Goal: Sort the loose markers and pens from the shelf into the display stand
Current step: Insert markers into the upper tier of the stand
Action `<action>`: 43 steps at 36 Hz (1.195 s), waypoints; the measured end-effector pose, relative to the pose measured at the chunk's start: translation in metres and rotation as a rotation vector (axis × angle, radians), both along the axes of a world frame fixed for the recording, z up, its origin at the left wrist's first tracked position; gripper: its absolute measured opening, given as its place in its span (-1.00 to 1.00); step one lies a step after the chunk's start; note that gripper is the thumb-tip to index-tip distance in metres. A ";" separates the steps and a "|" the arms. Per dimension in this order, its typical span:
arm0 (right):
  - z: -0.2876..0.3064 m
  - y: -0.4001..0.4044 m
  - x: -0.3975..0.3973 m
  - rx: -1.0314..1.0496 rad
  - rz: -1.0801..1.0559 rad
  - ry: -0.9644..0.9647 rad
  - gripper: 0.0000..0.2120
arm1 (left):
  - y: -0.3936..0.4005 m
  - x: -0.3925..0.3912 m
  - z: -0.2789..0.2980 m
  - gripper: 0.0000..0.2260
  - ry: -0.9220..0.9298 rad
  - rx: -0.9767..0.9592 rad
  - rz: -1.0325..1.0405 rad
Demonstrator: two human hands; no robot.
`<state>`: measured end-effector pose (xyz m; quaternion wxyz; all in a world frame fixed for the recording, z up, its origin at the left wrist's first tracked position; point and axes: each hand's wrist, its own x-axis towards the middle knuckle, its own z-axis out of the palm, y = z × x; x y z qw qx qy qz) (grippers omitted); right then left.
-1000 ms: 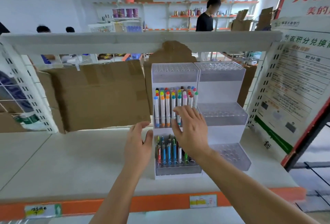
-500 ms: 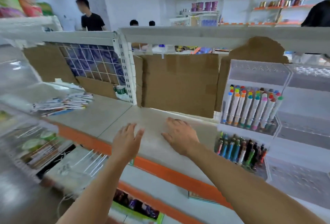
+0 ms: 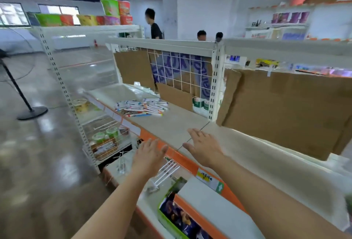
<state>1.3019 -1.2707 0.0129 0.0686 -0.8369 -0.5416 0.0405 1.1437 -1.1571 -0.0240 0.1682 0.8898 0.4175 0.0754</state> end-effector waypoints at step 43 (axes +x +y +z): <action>-0.049 0.368 0.060 -0.061 0.083 0.045 -0.50 | 0.315 0.035 -0.026 -0.51 0.058 -0.055 0.122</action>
